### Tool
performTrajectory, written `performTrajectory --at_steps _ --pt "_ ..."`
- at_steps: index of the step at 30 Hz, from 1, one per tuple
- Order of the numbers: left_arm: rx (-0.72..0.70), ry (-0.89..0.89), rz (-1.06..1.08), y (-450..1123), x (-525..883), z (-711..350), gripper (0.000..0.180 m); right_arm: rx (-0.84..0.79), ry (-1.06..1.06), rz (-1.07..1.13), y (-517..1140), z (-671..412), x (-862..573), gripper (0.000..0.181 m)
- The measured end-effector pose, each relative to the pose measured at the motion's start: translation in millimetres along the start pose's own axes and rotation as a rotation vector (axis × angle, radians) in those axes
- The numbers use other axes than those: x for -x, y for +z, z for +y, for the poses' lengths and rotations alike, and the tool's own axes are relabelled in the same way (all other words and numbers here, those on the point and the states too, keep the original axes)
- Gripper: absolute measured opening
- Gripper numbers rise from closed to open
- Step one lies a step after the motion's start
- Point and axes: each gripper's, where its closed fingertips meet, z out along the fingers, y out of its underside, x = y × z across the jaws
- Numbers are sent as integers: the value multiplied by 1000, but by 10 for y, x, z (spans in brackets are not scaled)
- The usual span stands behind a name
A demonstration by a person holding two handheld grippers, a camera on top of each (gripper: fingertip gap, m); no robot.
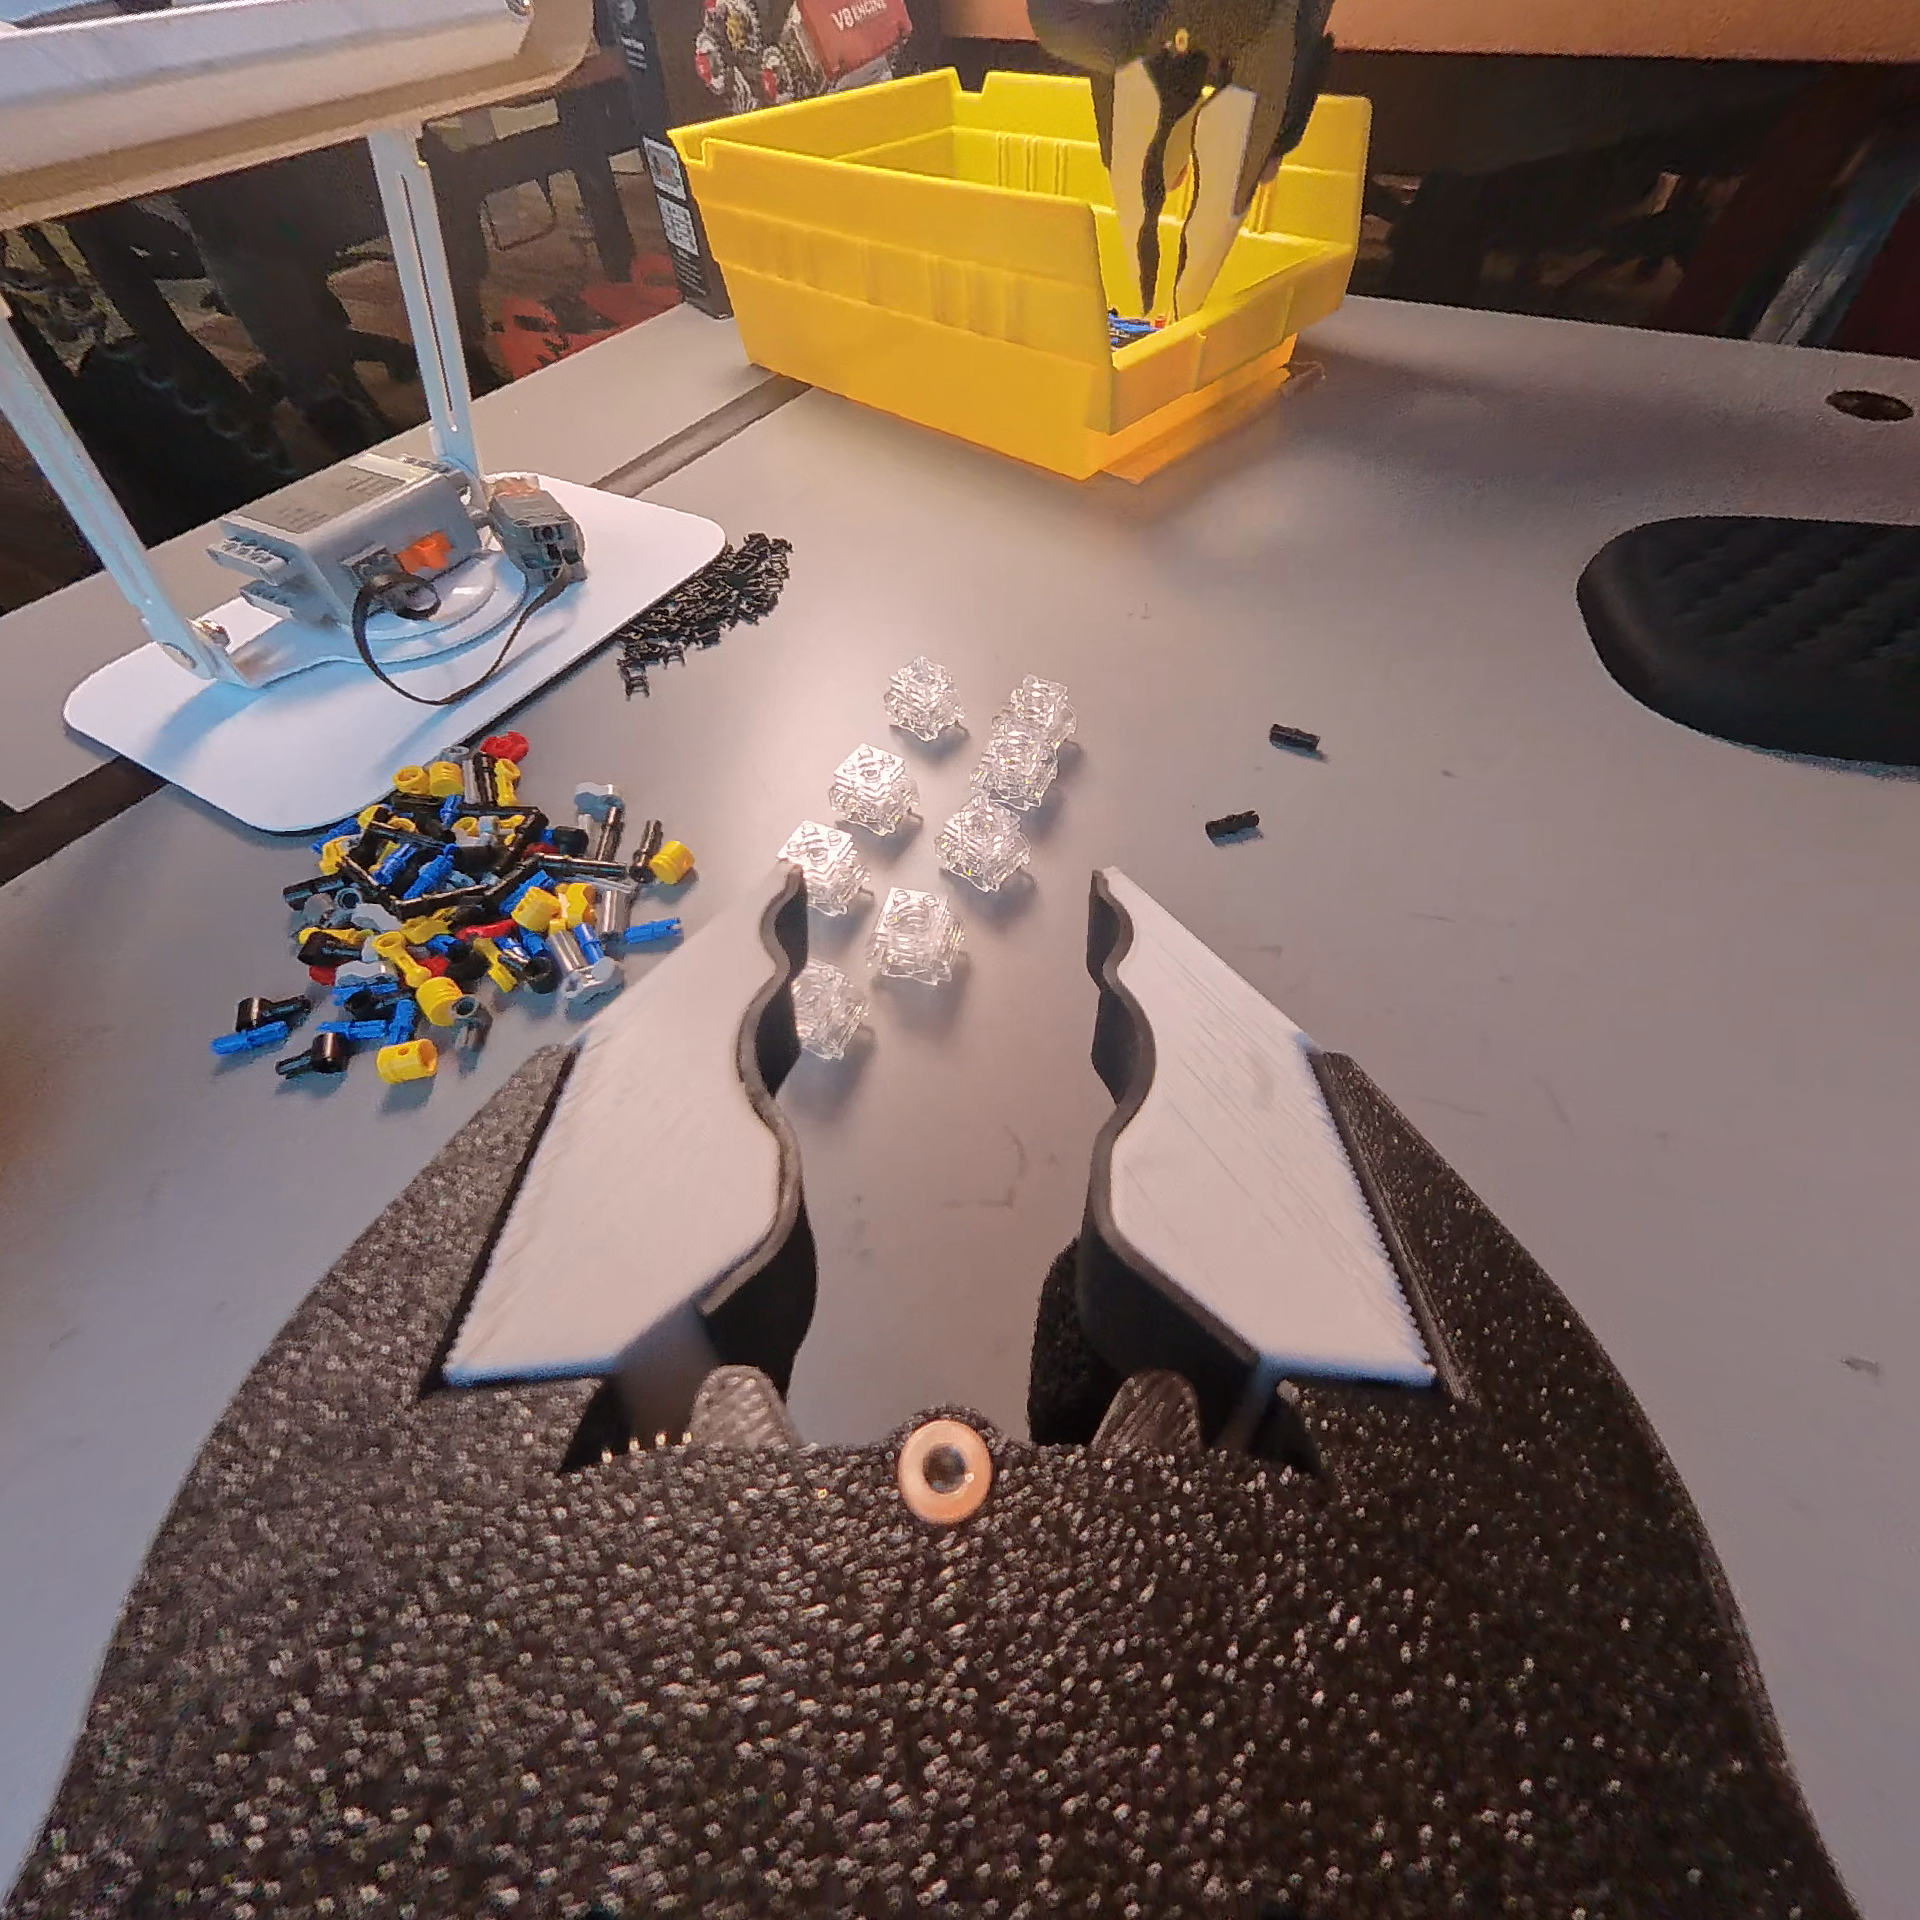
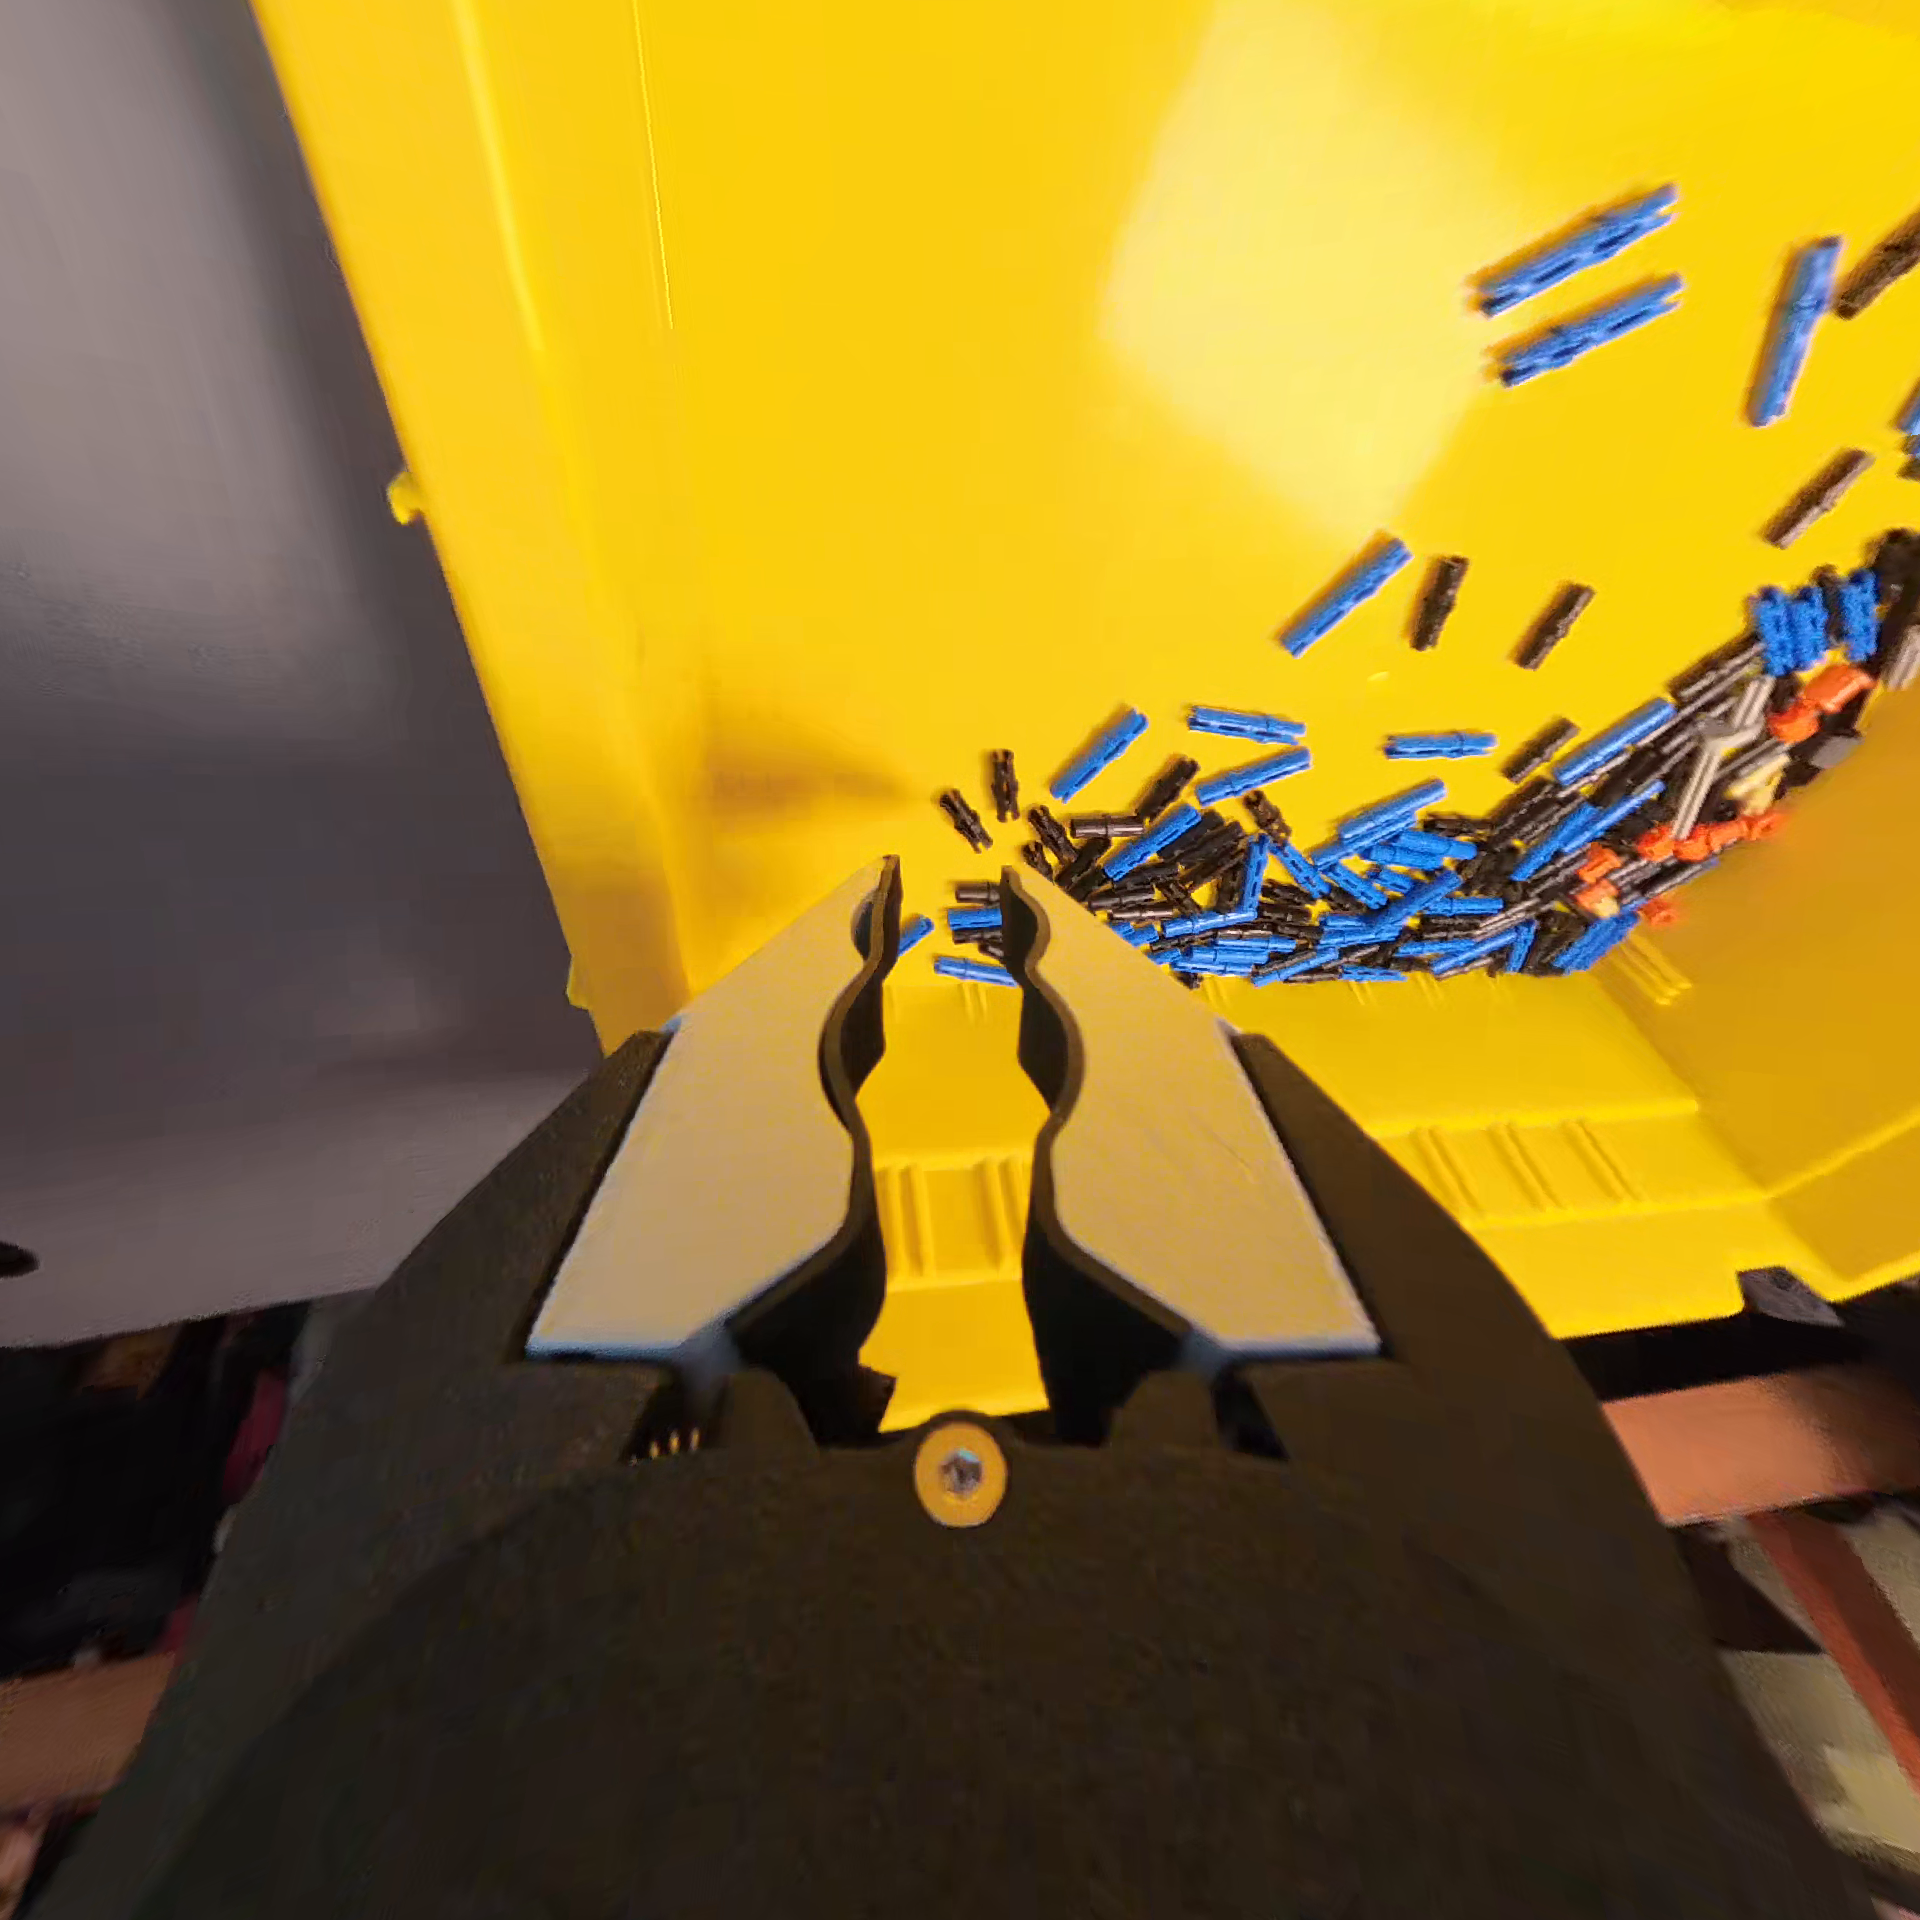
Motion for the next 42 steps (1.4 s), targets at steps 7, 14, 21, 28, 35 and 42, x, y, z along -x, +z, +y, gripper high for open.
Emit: performTrajectory --at_steps 7,14,21,28,35,42 --pt "-4 -16 1 1 40 19 51 11 -100 14 142 -17 -79 19" --pt "13 -23 9 35 39 71 51 13 -136 -11 233 -20 -72 15" --pt "18 -26 14 40 45 85 51 -15 -123 -47 242 -20 -40 9" --pt "20 -16 13 35 34 83 51 -68 -66 -42 82 -46 -79 0" --pt "21 -4 24 33 -6 67 51 -107 22 -36 32 -22 -91 4" --pt "22 1 21 25 -6 66 51 -23 22 -47 251 17 -105 10"
